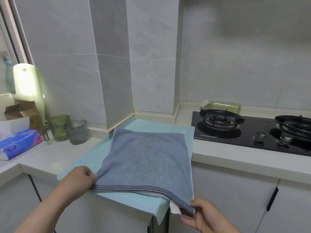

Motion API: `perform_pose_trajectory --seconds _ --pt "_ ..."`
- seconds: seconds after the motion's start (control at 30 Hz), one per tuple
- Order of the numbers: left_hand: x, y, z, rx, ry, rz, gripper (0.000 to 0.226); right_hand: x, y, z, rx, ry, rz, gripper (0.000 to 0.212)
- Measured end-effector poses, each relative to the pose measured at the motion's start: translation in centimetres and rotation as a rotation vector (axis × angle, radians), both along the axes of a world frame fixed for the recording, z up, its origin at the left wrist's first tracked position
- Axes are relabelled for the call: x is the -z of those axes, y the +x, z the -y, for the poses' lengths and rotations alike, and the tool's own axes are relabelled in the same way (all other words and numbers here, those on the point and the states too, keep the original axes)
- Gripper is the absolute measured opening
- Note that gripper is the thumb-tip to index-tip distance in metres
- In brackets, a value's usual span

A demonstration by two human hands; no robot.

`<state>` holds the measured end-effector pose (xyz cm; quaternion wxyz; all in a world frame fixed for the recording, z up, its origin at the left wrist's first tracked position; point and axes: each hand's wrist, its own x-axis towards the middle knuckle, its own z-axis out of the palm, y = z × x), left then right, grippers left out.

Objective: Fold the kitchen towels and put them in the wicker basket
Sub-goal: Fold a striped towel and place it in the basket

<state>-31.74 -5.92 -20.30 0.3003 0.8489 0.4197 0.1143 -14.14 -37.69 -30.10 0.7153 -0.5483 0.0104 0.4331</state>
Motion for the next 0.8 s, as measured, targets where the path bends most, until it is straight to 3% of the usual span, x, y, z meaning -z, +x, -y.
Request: perform_pose_trajectory --seconds 0.17,0.3,0.43,0.57,0.8 --pt "-0.2 0.7 0.5 0.020 0.084 -0.048 0.022 0.1 -0.4 -0.2 -0.012 0.023 0.015 0.032" --pt "0.6 1.2 0.2 0.001 0.060 -0.089 0.024 -0.2 -0.5 -0.1 -0.006 0.107 -0.017 0.049" --pt "0.7 1.3 0.2 -0.017 0.108 -0.061 0.020 -1.1 -0.6 0.3 0.107 0.139 0.022 0.010" --pt "0.8 1.5 -0.1 -0.005 0.119 -0.121 0.024 -2.5 -0.1 0.7 0.198 0.151 0.106 0.013" --pt "0.2 1.9 0.2 0.012 0.178 0.030 0.016 -4.1 0.0 0.7 0.137 0.139 0.091 0.005"
